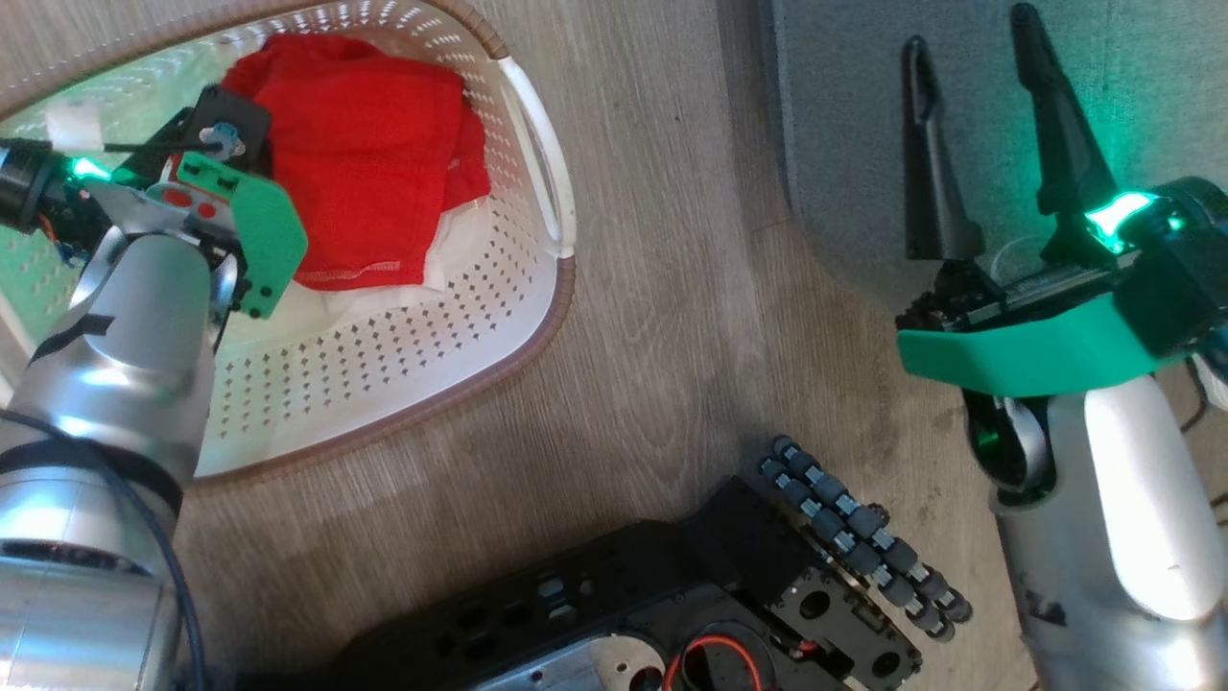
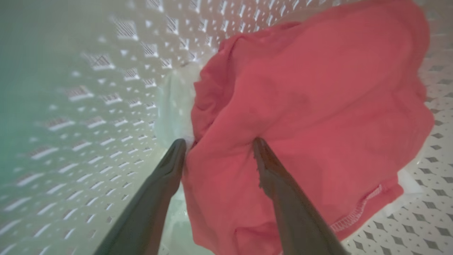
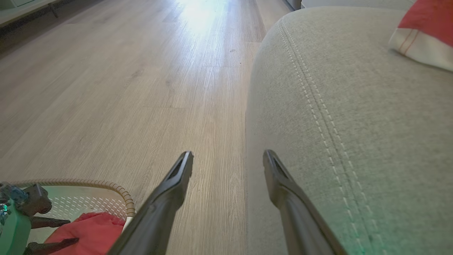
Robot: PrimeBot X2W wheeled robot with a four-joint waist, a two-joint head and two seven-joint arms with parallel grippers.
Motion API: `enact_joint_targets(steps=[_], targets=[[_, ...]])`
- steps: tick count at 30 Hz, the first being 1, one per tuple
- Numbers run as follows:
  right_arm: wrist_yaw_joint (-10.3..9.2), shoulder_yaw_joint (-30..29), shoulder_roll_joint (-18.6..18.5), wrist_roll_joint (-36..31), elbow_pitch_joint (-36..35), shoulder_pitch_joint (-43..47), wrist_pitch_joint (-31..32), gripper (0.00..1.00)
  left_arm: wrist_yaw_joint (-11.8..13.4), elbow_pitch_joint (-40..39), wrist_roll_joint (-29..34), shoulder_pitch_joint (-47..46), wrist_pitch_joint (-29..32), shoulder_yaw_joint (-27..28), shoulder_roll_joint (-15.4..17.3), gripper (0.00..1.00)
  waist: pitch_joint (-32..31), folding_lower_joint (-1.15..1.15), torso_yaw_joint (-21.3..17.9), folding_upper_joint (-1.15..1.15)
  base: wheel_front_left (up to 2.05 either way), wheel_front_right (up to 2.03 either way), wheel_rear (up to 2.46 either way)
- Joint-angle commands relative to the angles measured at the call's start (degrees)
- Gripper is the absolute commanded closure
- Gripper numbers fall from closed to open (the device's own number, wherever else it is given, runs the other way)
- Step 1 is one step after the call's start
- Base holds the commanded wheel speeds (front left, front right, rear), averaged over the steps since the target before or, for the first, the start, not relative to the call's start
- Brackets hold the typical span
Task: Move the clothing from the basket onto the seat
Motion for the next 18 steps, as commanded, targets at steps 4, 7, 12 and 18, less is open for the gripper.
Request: enact_joint_targets(steps=[4, 7, 12, 18], targets=[[-0.01, 1.5, 0.4, 0.9, -2.2, 2.4, -0.3, 0.00, 0.3, 0.8, 0.3, 0.0, 1.8, -0.1, 1.6, 0.00, 0.5, 0.00, -0.5, 0.00, 0.00, 0.00, 0.00], [-0.01, 1.5, 0.4, 1.0, -2.1, 2.5, -0.3, 0.00, -1.1, 1.2, 0.5, 0.0, 2.4, -0.9, 2.0, 0.00, 0.6, 0.00, -0.6, 0.00, 0.00, 0.00, 0.00], [-0.01, 1.6, 0.4, 1.5, -1.8, 2.2, -0.3, 0.00, -4.2, 1.5, 0.6, -0.6, 4.1, -2.2, 2.6, 0.94, 0.7, 0.00, -0.9, 0.00, 0.00, 0.00, 0.00], [-0.01, 1.6, 0.4, 1.8, -1.2, 0.9, -0.3, 0.00, -5.2, 1.7, -0.8, -1.0, 2.7, -2.0, 3.1, 1.00, 0.6, 0.00, -0.9, 0.00, 0.00, 0.00, 0.00]])
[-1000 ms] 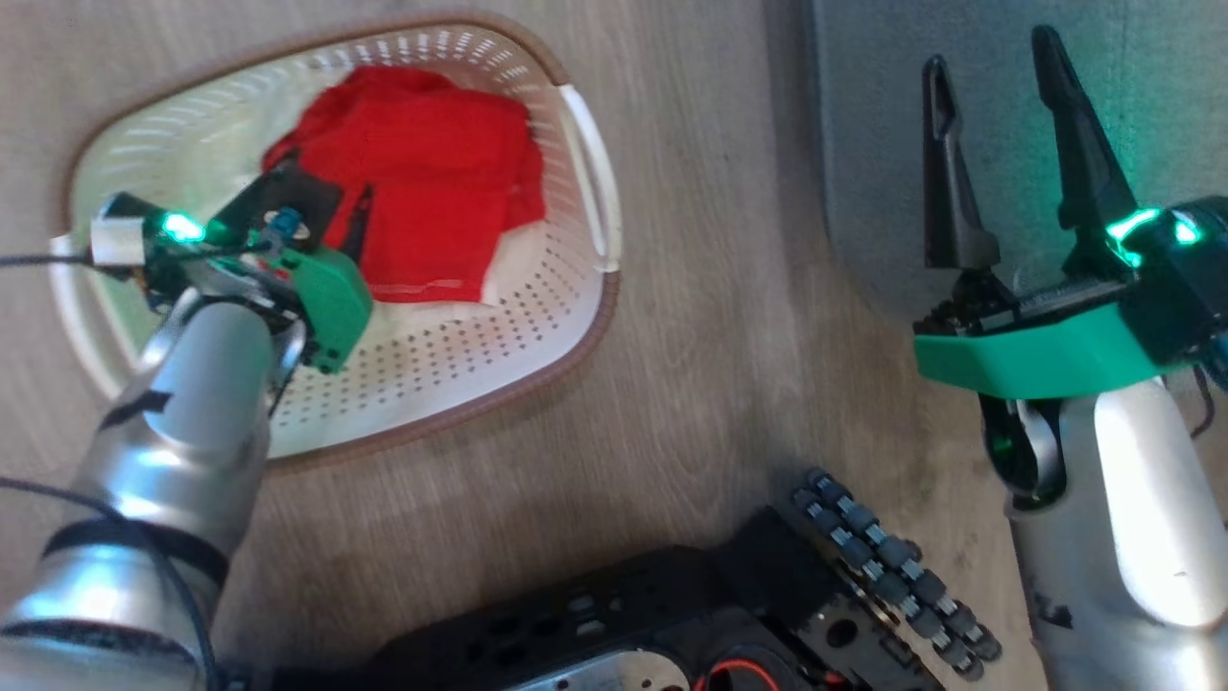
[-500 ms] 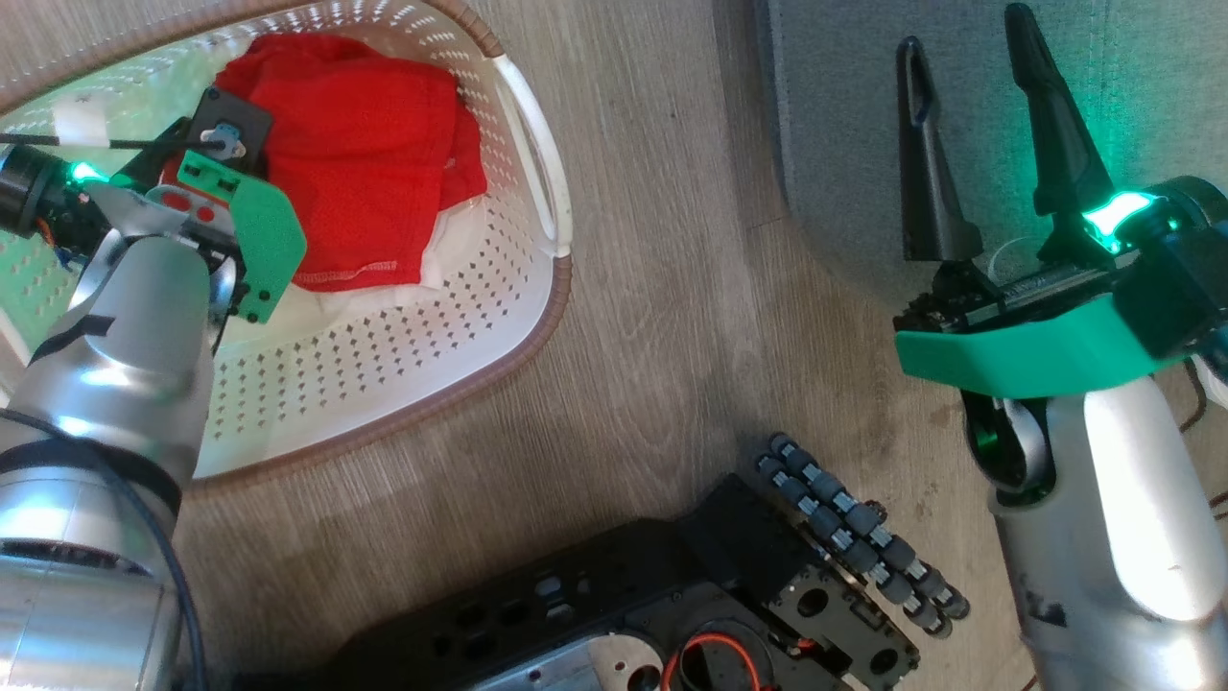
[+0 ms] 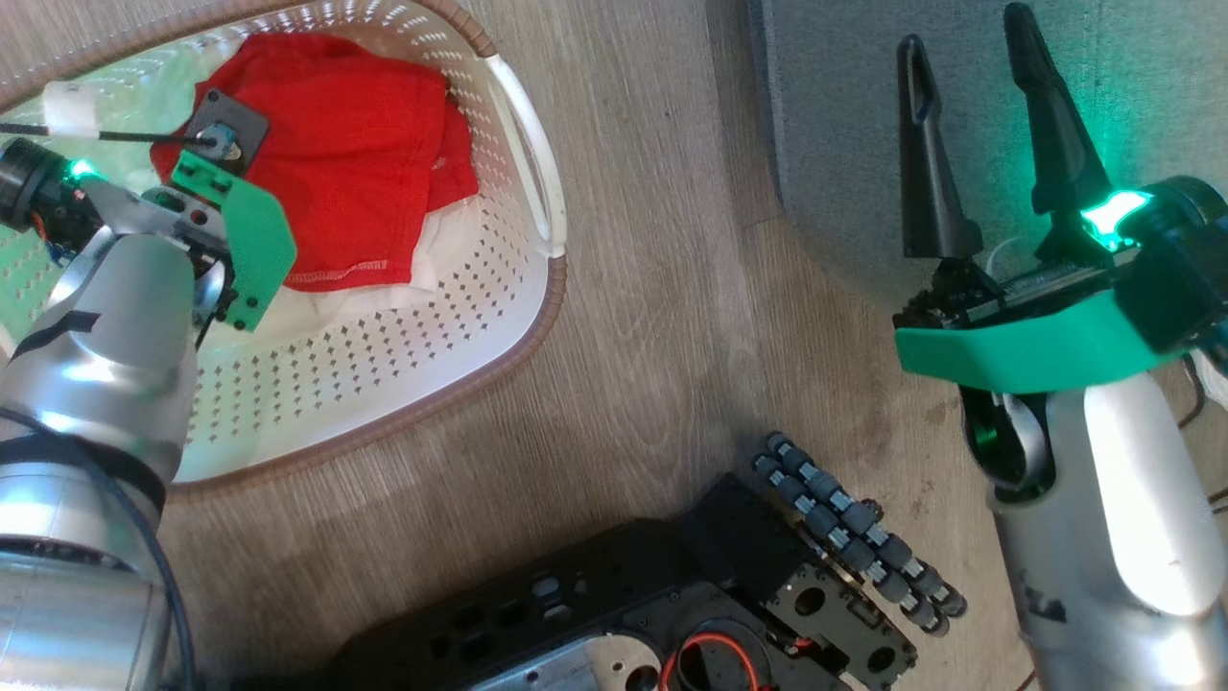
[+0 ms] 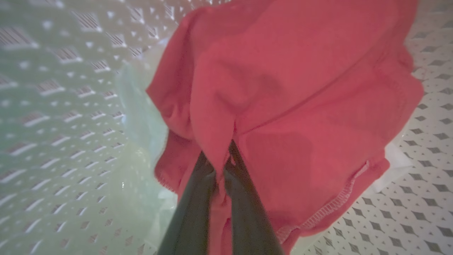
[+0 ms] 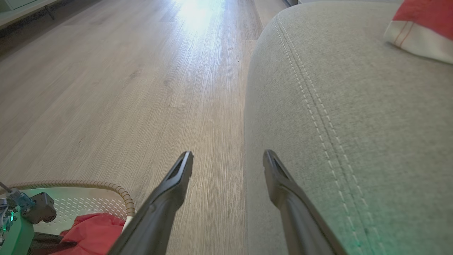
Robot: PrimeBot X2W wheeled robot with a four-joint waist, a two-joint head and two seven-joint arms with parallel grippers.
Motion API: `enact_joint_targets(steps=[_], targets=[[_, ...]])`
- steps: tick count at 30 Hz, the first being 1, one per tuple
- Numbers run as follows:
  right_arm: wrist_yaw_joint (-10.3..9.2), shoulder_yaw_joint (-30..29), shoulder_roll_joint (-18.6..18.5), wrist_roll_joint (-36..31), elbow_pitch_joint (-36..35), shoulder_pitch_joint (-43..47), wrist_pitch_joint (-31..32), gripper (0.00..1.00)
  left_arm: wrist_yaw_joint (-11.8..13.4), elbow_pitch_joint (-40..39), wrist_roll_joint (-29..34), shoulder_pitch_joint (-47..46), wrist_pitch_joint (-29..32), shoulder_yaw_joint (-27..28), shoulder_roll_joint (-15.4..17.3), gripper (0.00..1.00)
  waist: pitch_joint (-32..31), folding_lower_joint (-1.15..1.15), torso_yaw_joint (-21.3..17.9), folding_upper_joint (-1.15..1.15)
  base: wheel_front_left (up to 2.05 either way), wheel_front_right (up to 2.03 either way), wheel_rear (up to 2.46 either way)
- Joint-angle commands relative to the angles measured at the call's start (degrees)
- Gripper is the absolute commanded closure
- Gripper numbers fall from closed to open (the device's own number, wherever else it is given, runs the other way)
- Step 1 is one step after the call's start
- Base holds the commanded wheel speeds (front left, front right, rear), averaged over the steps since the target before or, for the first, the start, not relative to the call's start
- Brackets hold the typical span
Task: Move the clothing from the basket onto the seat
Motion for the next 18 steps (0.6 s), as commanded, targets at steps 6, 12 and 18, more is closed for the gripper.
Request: enact_joint_targets(steps=[6, 12, 18], targets=[[-0.01, 0.6, 0.3, -0.2, -0.5, -1.3, -0.3, 0.00, 0.3, -0.3, -1.2, 1.1, -3.6, 0.6, 1.1, 1.00, -2.2, 0.00, 0.7, 0.00, 0.00, 0.00, 0.00], [-0.01, -1.7, 0.3, -2.1, 1.7, -1.7, -0.3, 0.00, 0.4, -0.2, -2.8, 4.8, -7.5, 0.5, -2.6, 1.00, -8.4, 0.00, 4.0, 0.00, 0.00, 0.00, 0.00], [-0.01, -3.8, 0.3, -3.9, 3.8, -1.1, -0.3, 0.00, 1.4, -2.3, -3.7, 10.3, -9.7, -0.5, -6.1, 1.00, -16.3, 0.00, 7.3, 0.00, 0.00, 0.00, 0.00]])
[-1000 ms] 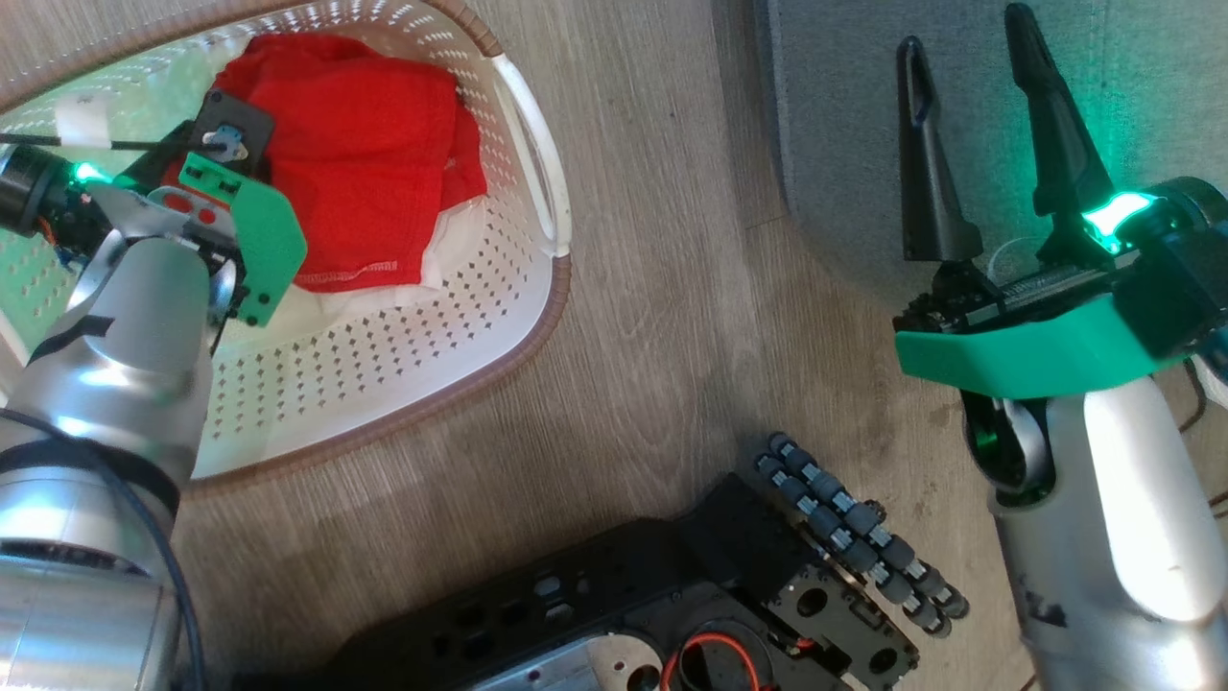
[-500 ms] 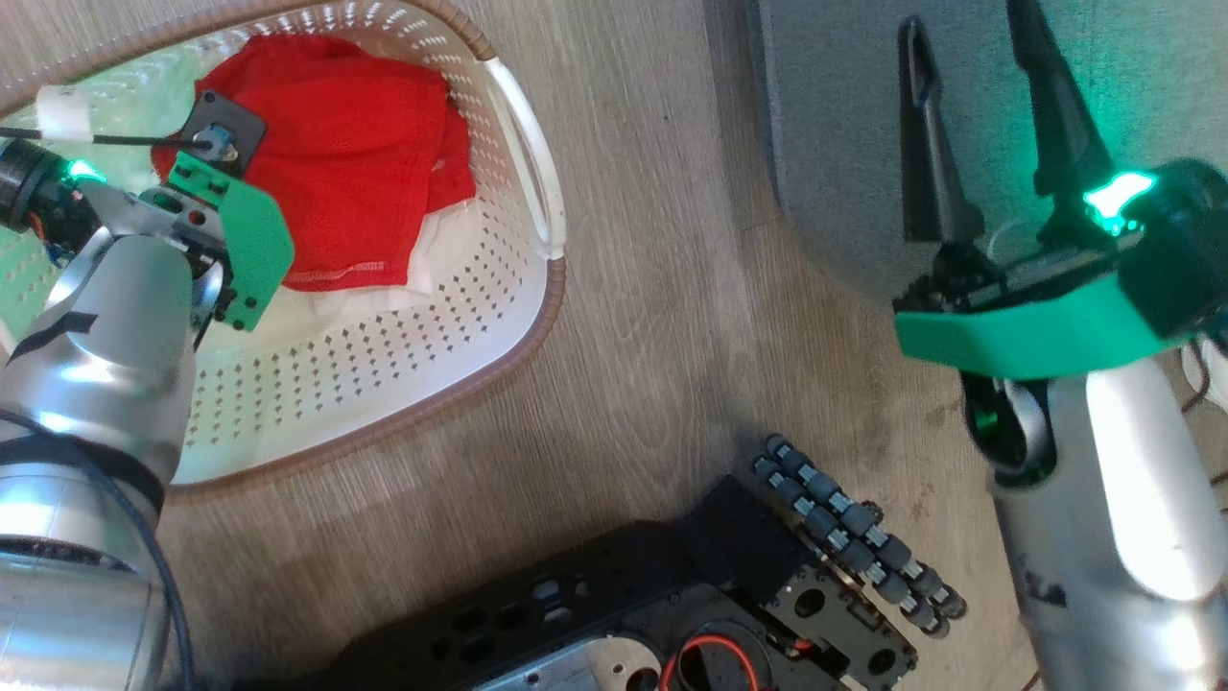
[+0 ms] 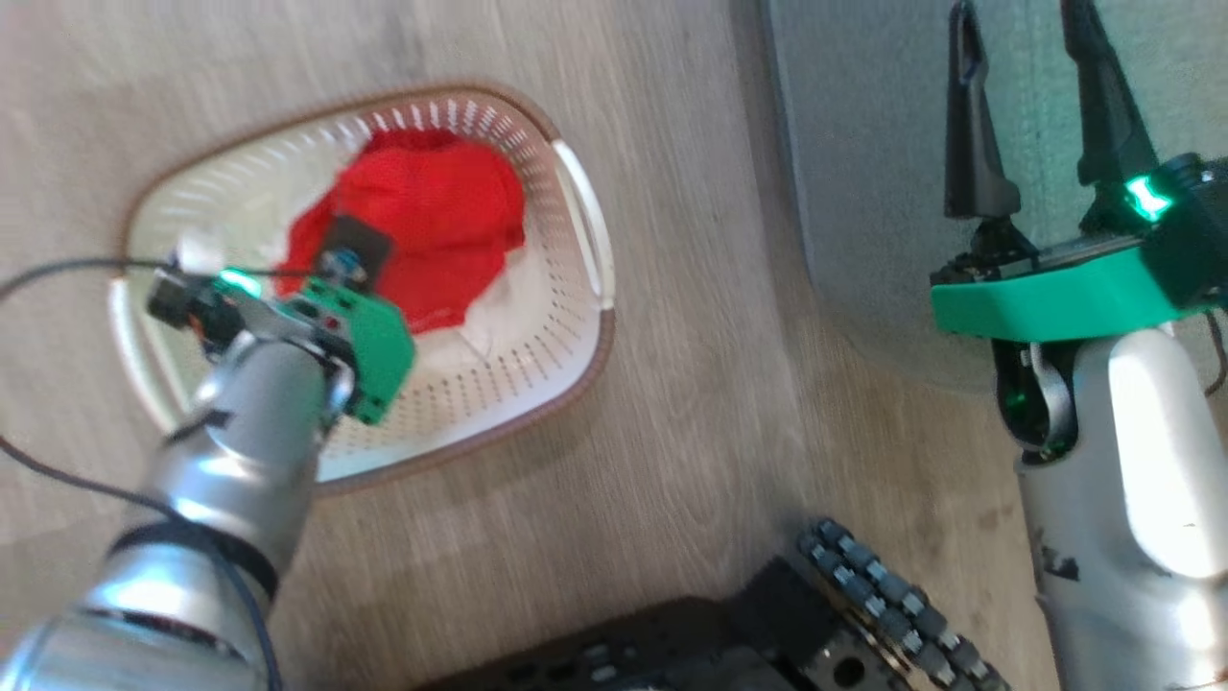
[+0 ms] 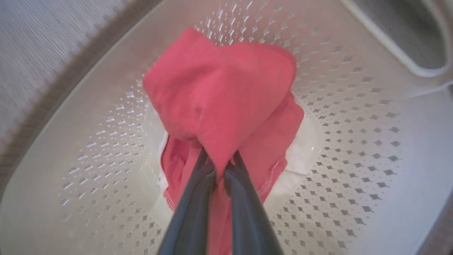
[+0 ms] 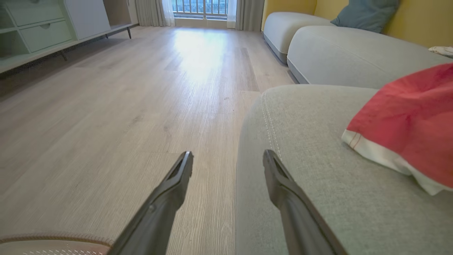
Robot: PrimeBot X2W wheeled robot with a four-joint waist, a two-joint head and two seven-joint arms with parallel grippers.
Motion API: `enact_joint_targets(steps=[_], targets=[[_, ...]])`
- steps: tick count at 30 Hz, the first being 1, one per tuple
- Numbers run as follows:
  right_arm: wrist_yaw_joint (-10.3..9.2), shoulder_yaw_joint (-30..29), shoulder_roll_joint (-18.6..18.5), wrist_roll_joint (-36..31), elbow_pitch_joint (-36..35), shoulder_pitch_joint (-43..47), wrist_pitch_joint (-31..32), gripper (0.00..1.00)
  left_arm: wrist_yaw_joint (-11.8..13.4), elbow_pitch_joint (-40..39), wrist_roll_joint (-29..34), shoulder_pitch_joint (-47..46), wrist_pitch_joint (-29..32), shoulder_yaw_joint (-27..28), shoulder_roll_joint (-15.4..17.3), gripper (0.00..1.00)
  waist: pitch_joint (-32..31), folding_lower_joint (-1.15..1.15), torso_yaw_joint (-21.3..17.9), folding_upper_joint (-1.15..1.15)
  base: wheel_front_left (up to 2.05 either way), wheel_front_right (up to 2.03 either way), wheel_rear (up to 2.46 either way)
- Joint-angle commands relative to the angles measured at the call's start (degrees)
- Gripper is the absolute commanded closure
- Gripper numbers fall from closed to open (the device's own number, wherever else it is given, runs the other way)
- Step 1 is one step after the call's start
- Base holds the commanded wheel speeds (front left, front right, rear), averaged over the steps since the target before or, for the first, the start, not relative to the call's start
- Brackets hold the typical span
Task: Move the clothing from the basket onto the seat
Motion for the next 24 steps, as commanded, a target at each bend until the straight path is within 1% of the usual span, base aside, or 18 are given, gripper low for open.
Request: enact_joint_targets(steps=[1, 2, 5, 10, 17, 21, 24], targets=[[-0.01, 0.6, 0.3, -0.3, -1.4, 2.3, -0.3, 0.00, 0.5, -1.5, -0.3, 1.4, -0.7, 0.8, 0.5, 1.00, -4.6, 0.00, 2.9, 0.00, 0.00, 0.00, 0.00], [-0.01, 0.3, 0.3, -0.7, -1.1, 2.6, -0.3, 0.00, 0.5, -3.2, -0.7, 2.8, -0.8, 0.8, 0.2, 1.00, -6.0, 0.00, 3.5, 0.00, 0.00, 0.00, 0.00], [-0.01, -0.9, 0.3, -1.8, 0.2, 4.5, -0.3, 0.00, 0.2, -3.3, -1.6, 5.3, -0.8, 0.0, -1.3, 1.00, -11.5, 0.00, 5.8, 0.00, 0.00, 0.00, 0.00], [-0.01, -1.3, 0.0, -2.3, 1.6, 6.4, -0.3, 0.00, 1.4, -10.9, -4.5, 11.9, -0.8, 0.1, -2.1, 1.00, -17.7, 0.00, 7.9, 0.00, 0.00, 0.00, 0.00], [-0.01, -1.5, -1.3, -1.7, 3.1, 8.9, -0.3, 0.00, 4.8, -24.4, -7.6, 22.1, -0.8, 0.6, -2.2, 1.00, -24.9, 0.00, 9.8, 0.00, 0.00, 0.00, 0.00], [-0.01, -1.3, -1.7, -1.4, 3.7, 10.2, -0.3, 0.00, 6.7, -32.2, -8.1, 27.2, -0.8, 1.3, -2.2, 1.00, -28.1, 0.00, 10.5, 0.00, 0.00, 0.00, 0.00], [-0.01, -1.2, -1.8, -1.0, 4.0, 11.2, -0.3, 0.00, 7.6, -37.6, -7.8, 30.8, -0.8, 2.4, -2.2, 1.00, -30.0, 0.00, 10.6, 0.00, 0.00, 0.00, 0.00]])
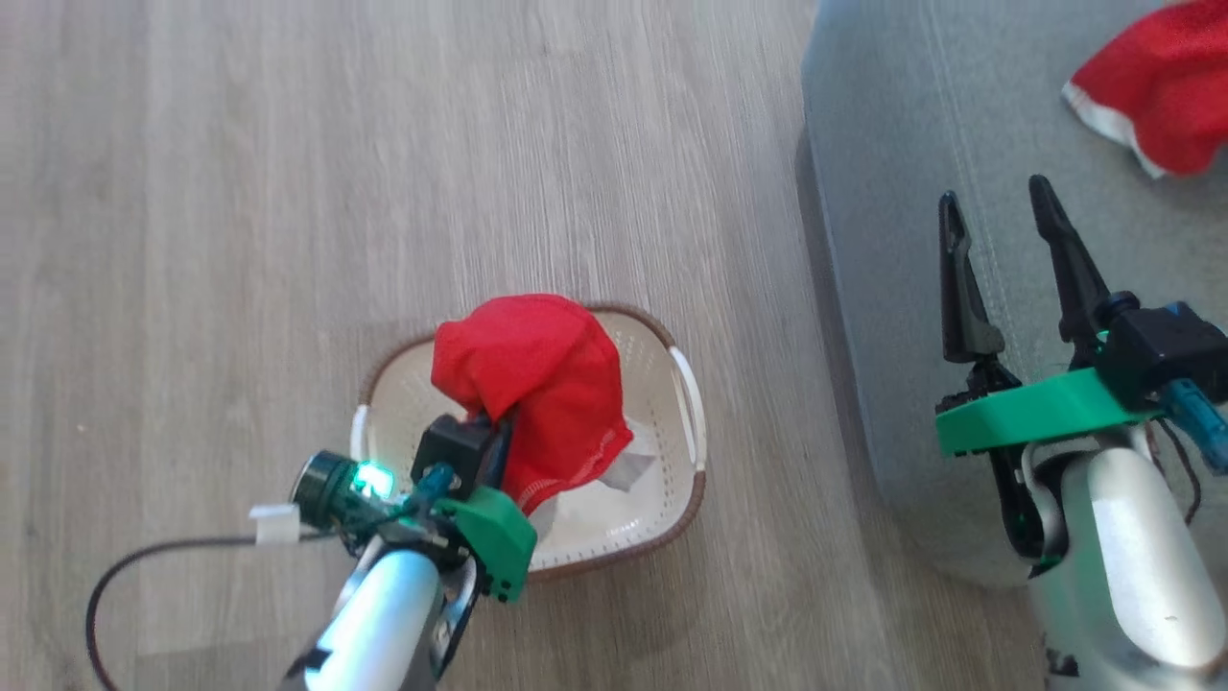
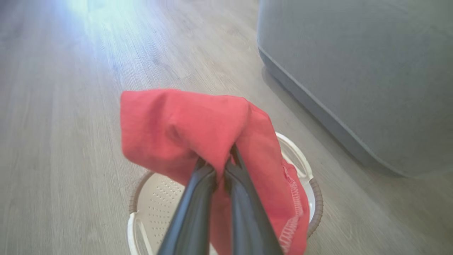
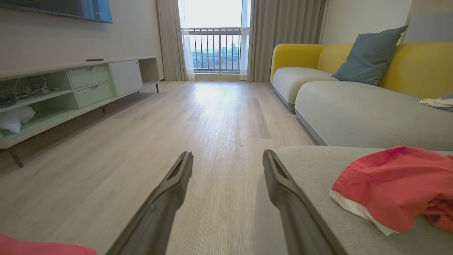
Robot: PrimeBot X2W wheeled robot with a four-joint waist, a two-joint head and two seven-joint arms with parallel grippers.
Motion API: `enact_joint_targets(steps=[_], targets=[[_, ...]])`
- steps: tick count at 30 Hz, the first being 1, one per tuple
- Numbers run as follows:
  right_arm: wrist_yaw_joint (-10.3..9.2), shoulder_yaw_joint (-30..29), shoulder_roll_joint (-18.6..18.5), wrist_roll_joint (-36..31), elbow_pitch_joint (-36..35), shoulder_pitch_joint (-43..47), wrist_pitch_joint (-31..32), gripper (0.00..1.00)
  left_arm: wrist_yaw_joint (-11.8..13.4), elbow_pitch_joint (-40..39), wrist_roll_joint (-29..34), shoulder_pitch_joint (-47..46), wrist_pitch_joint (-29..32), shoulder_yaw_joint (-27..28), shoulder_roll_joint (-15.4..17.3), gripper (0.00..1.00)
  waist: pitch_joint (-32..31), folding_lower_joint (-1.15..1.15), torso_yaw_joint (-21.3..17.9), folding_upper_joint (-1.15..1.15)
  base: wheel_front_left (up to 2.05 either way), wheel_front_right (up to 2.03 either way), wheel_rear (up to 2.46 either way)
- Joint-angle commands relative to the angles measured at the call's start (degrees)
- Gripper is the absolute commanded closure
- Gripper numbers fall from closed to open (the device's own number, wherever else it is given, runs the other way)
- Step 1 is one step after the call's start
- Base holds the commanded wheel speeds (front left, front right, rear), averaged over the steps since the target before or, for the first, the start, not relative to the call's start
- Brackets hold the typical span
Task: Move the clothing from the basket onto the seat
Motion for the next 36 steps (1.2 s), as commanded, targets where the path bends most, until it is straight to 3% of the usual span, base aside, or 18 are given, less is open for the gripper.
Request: enact_joint_targets(steps=[1, 8, 10, 12, 17, 27, 36], targets=[[-0.01, 1.3, -0.8, 0.6, -1.6, 0.5, -0.3, 0.00, 0.9, -3.7, 0.3, 0.8, -0.6, 2.7, 0.5, 1.00, -2.4, 0.01, 0.8, 0.00, 0.00, 0.00, 0.00], [-0.01, 1.7, -0.7, 1.3, -1.0, 2.4, -0.3, 0.00, 1.3, -16.2, 0.3, 7.9, -0.6, 6.3, 0.5, 1.00, -5.8, 0.01, 0.6, 0.00, 0.00, 0.00, 0.00], [-0.01, 1.7, -0.7, 1.5, -0.9, 3.1, -0.3, 0.00, 0.0, -18.8, -1.4, 8.6, -0.6, 7.8, 0.8, 1.00, -7.0, 0.01, 0.6, 0.00, 0.00, 0.00, 0.00], [-0.01, 1.7, -0.7, 1.7, -0.4, 4.6, -0.3, 0.00, -3.0, -20.1, -3.4, 5.2, -0.6, 11.7, 2.5, 1.00, -9.1, 0.01, 0.7, 0.00, 0.00, 0.00, 0.00], [-0.01, 2.7, -1.0, 2.1, -0.6, 6.6, -0.3, 0.00, -4.9, -25.7, -2.7, 5.2, -0.6, 16.6, 2.1, 1.00, -10.4, 0.01, 0.8, 0.00, 0.00, 0.00, 0.00], [-0.01, 4.1, -1.3, 2.5, -0.7, 7.9, -0.3, 0.00, -6.6, -37.5, -0.7, 5.8, -0.6, 21.8, 0.9, 1.00, -11.6, 0.01, 1.0, 0.00, 0.00, 0.00, 0.00], [-0.01, 5.5, -1.5, 2.6, -1.2, 8.5, -0.3, 0.00, -8.0, -43.9, -2.4, 5.1, -0.6, 22.3, 0.5, 1.00, -12.7, 0.01, 0.9, 0.00, 0.00, 0.00, 0.00]])
